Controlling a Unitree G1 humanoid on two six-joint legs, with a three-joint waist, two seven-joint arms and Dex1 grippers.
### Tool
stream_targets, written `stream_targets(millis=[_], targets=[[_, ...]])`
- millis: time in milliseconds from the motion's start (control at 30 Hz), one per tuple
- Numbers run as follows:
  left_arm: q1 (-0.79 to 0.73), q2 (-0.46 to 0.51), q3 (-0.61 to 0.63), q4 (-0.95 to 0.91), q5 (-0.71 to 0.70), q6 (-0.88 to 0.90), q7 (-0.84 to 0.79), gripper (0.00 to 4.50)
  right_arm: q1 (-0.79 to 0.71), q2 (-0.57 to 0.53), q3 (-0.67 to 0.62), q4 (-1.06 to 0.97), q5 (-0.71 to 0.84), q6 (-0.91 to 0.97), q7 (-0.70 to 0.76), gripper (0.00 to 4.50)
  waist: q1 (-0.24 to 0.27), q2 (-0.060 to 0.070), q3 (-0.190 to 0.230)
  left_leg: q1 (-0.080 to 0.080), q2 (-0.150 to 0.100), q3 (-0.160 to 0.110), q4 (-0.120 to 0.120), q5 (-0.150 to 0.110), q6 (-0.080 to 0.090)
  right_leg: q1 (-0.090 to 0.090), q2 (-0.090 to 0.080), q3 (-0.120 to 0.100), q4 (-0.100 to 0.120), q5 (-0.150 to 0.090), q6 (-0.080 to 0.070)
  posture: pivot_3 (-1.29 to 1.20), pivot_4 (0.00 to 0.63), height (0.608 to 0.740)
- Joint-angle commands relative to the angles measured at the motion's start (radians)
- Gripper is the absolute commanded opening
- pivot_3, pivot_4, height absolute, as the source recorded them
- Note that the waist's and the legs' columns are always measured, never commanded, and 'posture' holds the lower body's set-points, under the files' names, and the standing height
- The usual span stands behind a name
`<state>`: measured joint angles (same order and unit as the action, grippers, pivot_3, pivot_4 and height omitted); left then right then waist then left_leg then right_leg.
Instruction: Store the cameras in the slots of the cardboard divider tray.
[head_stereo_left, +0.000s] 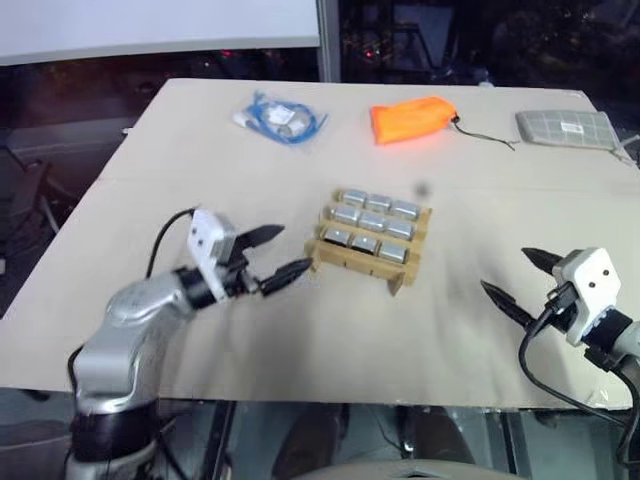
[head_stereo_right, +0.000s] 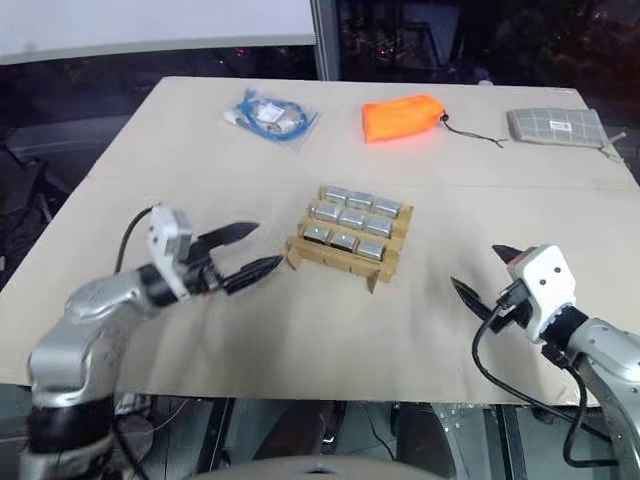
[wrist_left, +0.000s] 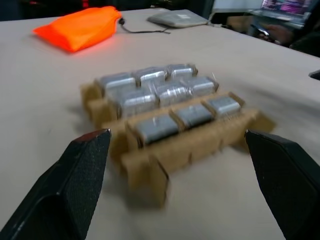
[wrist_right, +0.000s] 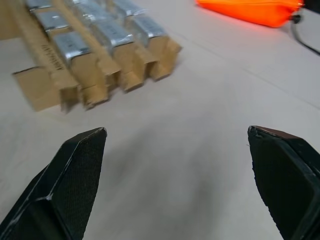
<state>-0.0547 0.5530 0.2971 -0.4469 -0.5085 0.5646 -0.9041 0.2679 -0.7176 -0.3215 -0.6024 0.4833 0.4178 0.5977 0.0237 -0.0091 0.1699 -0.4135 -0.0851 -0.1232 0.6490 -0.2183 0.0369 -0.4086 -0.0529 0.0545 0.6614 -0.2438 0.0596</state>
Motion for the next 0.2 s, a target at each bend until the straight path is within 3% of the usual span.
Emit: stream_targets(millis=[33, 200], targets=[[0.093, 0.0, 0.041, -0.075, -0.01, -0.037, 0.047, 4.46, 0.034, -0.021, -0.084, 0.031, 0.009, -0.057, 0.083, 4.5, 0.005, 0.001, -0.001, 0.001, 0.0, 0.0, 0.0, 0.0, 0.0, 0.001, 0.0, 0.0, 0.0, 0.0, 0.0, 0.0, 0.15, 0.74], [0.185, 0.003, 0.06, -0.071, -0.014, -0.075, 0.082, 4.46, 0.079, -0.032, -0.16, 0.047, 0.03, -0.064, 0.148, 4.5, 0.0, 0.002, -0.002, 0.001, 0.0, 0.001, 0.0, 0.0, 0.0, 0.002, 0.0, 0.0, -0.001, 0.0, 0.0, 0.0, 0.15, 0.74]])
